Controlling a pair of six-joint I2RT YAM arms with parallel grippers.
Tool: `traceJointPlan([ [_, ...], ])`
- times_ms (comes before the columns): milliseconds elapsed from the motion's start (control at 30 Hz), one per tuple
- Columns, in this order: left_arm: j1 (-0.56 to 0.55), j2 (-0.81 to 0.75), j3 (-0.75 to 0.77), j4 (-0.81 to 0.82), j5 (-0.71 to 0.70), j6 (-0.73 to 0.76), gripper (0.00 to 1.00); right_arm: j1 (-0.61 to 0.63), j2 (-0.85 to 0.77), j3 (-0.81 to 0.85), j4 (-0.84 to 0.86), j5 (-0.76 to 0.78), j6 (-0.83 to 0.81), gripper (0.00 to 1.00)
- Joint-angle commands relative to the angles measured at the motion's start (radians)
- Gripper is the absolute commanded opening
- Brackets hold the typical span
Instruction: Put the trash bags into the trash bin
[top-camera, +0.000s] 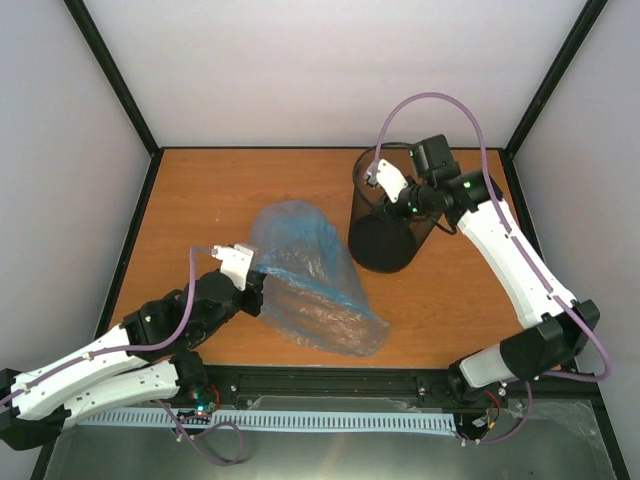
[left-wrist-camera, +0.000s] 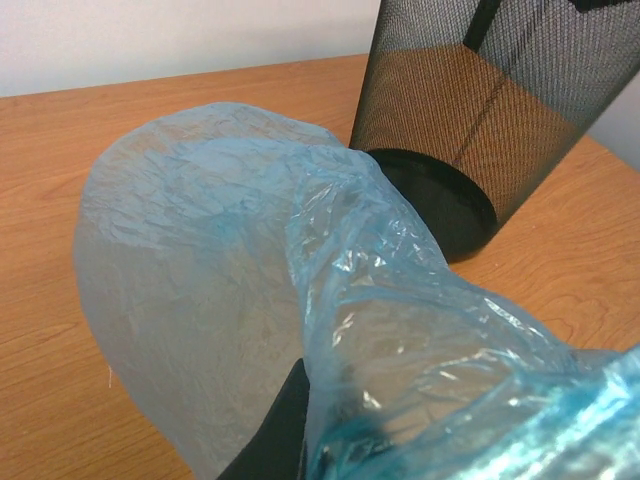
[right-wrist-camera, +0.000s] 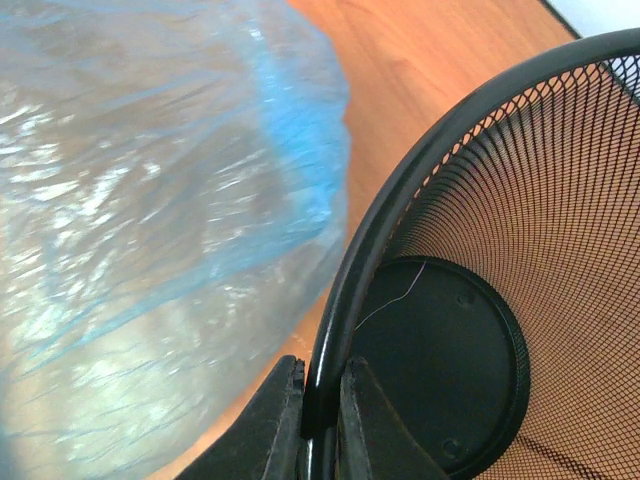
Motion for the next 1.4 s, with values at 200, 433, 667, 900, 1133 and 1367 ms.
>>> traceJointPlan([
  [200,-0.004,-0.028,-0.002,0.002,-0.002,0.006,0.01,0.173,-0.125,-0.14,0.073,0.07,0.014,0.03],
  [433,-0.004,-0.04,-0.005,0.005,-0.005,0.007,0.01,0.292,-0.137,-0.134,0.105,0.087,0.039,0.03],
  [667,-0.004,-0.046,-0.004,0.005,-0.004,0.007,0.01,0.31,-0.129,-0.141,0.109,0.109,0.047,0.4],
  [900,-0.004,-0.045,-0.004,0.006,0.002,0.012,0.01,0.31,-0.219,-0.138,0.118,-0.002,0.062,0.56],
  [1133,-0.004,-0.056,-0.005,0.005,-0.004,0.009,0.01,0.335,-0.338,-0.304,0.089,-0.214,-0.085,0.53],
  [1367,-0.004,-0.046,-0.004,0.001,-0.009,0.006,0.01,0.377,-0.444,-0.528,0.164,-0.108,-0.123,0.67],
])
